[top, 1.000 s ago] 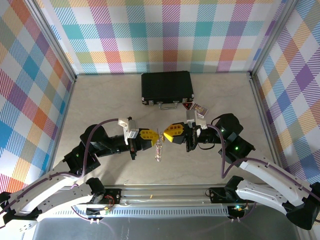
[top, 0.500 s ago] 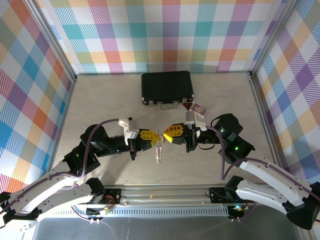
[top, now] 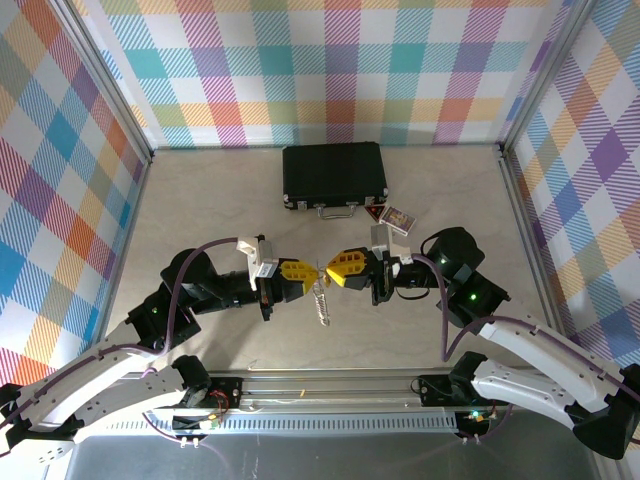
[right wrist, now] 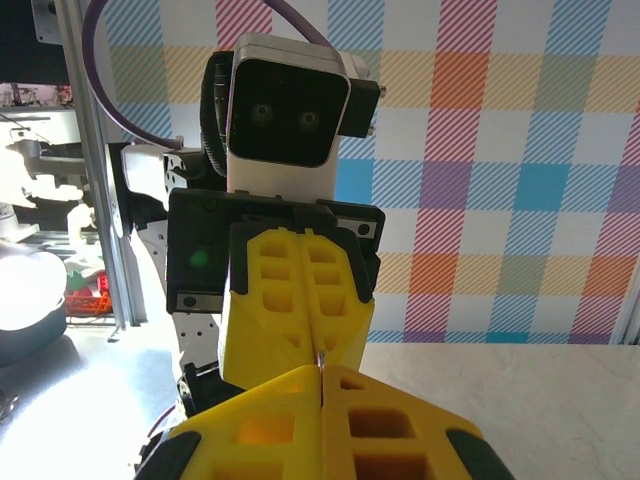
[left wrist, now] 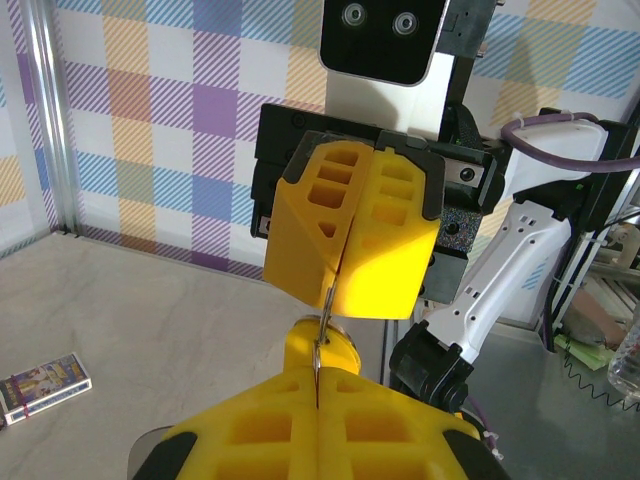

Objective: Put the keys on the keyring

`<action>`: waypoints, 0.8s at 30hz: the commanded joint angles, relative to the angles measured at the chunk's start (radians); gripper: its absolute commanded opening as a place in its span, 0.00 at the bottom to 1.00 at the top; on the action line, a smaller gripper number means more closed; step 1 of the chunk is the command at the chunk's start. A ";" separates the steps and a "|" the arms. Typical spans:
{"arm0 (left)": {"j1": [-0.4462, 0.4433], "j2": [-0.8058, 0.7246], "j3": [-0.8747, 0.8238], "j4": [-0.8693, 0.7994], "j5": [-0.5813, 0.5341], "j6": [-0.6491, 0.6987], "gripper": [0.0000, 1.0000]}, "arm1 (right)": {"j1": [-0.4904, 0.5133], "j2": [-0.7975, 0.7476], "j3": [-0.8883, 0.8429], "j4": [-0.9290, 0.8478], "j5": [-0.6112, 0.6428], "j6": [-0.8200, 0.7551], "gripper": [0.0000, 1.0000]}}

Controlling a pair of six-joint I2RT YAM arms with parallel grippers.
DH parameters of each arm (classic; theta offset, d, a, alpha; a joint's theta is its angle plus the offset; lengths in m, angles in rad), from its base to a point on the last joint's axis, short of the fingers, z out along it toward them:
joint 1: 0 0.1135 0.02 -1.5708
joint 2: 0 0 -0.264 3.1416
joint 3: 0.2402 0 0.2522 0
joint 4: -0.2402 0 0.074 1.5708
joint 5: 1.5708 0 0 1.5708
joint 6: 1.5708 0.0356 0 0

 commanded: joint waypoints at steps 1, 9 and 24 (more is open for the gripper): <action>-0.010 -0.016 0.031 0.051 0.029 -0.008 0.00 | 0.009 0.007 -0.011 -0.046 -0.026 -0.034 0.00; -0.010 -0.021 0.032 0.046 0.031 -0.009 0.00 | 0.009 0.006 -0.014 -0.050 -0.024 -0.037 0.00; -0.010 -0.021 0.037 0.043 0.037 -0.014 0.00 | 0.012 -0.005 0.010 -0.043 -0.077 -0.015 0.00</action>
